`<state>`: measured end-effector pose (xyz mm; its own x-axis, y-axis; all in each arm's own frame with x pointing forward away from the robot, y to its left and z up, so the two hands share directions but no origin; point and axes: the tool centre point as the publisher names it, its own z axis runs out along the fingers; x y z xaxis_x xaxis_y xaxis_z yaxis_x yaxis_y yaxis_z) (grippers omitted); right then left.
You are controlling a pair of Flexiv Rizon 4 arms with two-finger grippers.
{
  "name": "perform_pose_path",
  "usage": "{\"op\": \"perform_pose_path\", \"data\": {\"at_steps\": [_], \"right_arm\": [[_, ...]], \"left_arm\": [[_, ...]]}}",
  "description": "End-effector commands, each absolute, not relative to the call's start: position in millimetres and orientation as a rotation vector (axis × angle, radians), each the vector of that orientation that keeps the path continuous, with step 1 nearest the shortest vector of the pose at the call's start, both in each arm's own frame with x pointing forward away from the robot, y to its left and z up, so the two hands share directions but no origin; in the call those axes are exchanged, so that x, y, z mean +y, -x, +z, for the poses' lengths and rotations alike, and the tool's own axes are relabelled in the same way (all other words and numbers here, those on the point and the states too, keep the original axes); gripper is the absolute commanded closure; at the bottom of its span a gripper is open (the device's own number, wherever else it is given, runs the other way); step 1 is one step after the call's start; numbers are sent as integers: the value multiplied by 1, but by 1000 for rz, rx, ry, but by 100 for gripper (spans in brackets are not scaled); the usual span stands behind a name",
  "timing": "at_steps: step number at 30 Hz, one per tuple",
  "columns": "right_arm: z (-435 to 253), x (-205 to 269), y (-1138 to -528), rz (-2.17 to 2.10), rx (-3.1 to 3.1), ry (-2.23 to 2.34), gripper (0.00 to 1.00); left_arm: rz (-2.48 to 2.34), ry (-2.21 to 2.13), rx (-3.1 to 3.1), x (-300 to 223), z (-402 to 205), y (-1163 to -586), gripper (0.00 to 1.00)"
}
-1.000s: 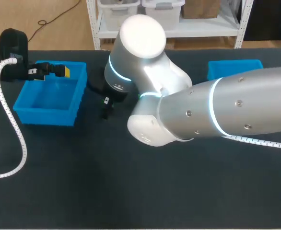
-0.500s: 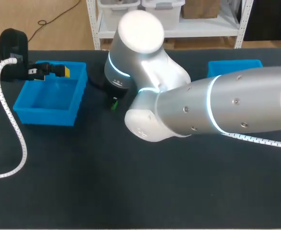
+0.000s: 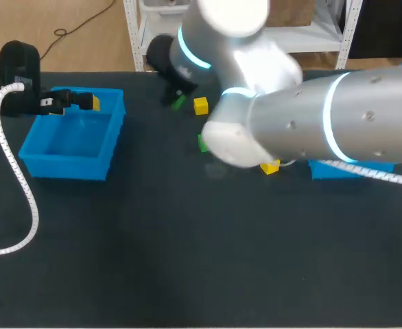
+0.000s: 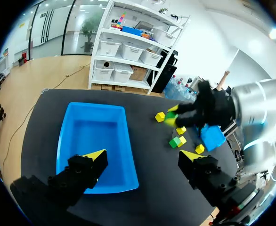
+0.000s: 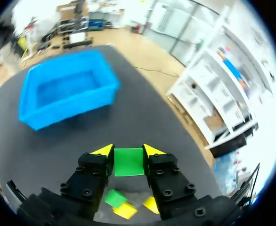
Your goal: Put the green cubes in the right bin and the yellow cubes in the left bin.
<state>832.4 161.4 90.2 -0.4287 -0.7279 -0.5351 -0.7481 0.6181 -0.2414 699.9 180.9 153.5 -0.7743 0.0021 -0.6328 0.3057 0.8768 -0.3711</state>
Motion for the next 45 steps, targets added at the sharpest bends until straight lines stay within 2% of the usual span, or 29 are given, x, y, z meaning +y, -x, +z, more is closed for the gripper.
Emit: {"op": "perform_pose_path", "data": {"at_steps": [1,10,22,27,40,41,42,45], "right_arm": [[136,96,-822,-40,2222,942,100],[148,-25,-826,-98,2319,590,100],[113,-141,-813,-174,2458,244,100],[100,-162,-801,-171,2500,179,100],[65,-172,-786,-200,2609,90,100],[66,-171,-787,-203,2609,92,70],[68,-170,-788,-207,2602,103,0],[79,-166,-793,-209,2585,104,0]], "left_arm": [[-628,-228,2380,184,151,-700,0],[-628,-228,2380,184,151,-700,0],[-628,-228,2380,184,151,-700,0],[-628,-228,2380,184,151,-700,0],[-628,-228,2380,184,151,-700,0],[-628,-228,2380,184,151,-700,0],[-628,-228,2380,184,151,-700,0],[-628,-228,2380,184,151,-700,0]]}}
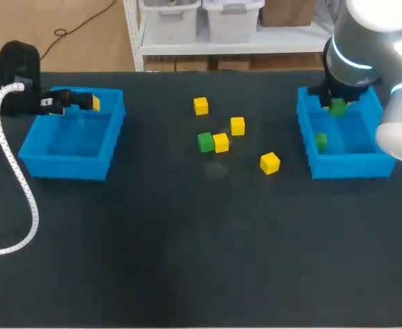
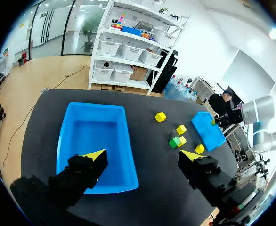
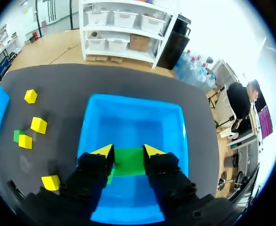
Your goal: Put the green cubes in the right bin and the yellow cubes in the left bin.
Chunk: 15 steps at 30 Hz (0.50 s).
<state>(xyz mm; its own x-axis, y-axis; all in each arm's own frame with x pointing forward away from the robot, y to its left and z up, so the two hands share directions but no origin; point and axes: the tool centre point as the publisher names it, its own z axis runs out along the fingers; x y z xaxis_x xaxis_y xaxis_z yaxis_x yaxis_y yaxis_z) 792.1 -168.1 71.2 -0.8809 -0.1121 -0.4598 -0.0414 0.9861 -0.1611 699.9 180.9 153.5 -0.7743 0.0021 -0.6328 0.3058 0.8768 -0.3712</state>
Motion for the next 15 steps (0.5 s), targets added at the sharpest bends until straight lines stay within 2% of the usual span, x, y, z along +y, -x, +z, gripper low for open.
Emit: {"op": "perform_pose_path", "data": {"at_steps": [1,9,15], "right_arm": [[82,-165,-795,-216,2579,105,0],[113,-144,-809,-217,2527,157,0],[138,-70,-814,-151,2392,553,0]], "left_arm": [[-628,-228,2380,184,151,-700,0],[-628,-228,2380,184,151,-700,0],[-628,-228,2380,184,151,-700,0]]}}
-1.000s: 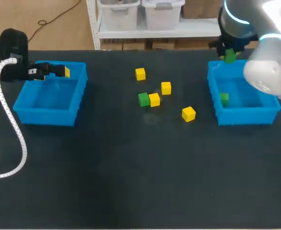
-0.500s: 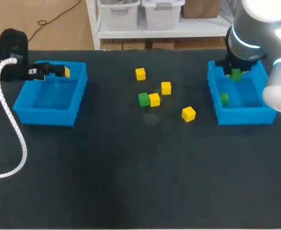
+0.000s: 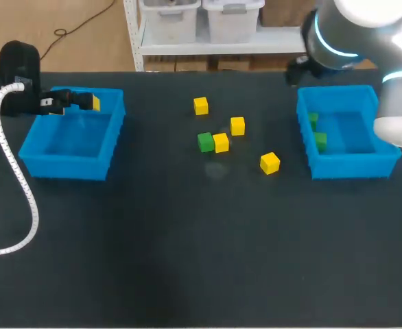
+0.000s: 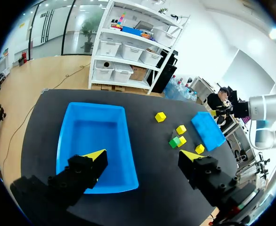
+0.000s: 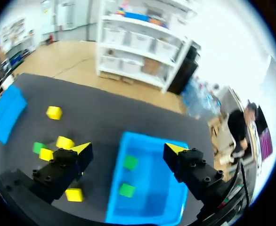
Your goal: Put the green cubes in the right bin and the yellow cubes in the left bin.
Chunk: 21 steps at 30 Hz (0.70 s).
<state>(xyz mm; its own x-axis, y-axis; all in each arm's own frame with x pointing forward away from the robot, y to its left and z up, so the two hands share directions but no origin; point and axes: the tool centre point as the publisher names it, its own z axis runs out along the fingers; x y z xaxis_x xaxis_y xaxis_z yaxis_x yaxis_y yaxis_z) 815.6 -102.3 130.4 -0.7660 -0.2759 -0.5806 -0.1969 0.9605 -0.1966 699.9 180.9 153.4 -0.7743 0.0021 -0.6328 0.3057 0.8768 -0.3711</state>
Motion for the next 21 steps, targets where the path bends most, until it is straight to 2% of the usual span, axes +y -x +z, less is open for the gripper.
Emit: {"op": "perform_pose_path", "data": {"at_steps": [1,13,21], "right_arm": [[141,-56,-815,-160,2353,644,0],[134,26,-841,-105,2168,1434,0],[107,63,-818,-129,2030,1938,0]], "left_arm": [[-628,-228,2380,184,151,-700,0],[-628,-228,2380,184,151,-700,0],[-628,-228,2380,184,151,-700,0]]}}
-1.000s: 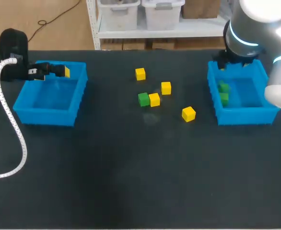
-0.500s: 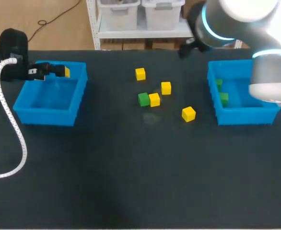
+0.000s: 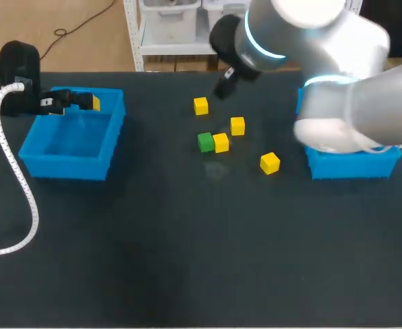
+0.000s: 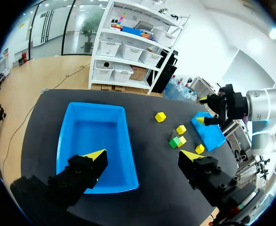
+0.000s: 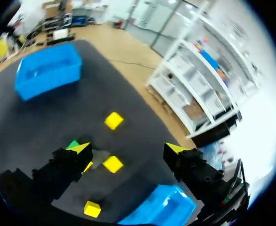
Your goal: Put the green cubes in the right bin and the yellow cubes in the left bin.
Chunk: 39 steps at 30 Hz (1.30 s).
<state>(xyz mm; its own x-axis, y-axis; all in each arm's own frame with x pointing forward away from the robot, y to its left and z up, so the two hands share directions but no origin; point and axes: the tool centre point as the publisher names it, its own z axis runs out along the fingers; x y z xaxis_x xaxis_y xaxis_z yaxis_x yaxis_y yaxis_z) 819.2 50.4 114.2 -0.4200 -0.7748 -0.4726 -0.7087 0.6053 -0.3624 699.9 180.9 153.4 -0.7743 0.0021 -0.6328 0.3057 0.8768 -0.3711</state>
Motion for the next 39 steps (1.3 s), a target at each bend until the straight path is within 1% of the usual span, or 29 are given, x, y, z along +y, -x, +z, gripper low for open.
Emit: {"op": "perform_pose_path", "data": {"at_steps": [1,6,14,28,39], "right_arm": [[104,66,-816,-141,2006,1998,0],[93,73,-804,-147,1939,2240,0],[83,74,-791,-129,1877,2450,0],[57,93,-783,-49,1878,2474,0],[35,99,-778,24,1916,2449,0]], "left_arm": [[-628,-228,2380,184,151,-700,0],[-628,-228,2380,184,151,-700,0],[-628,-228,2380,184,151,-700,0],[-628,-228,2380,184,151,-700,0],[-628,-228,2380,184,151,-700,0]]}}
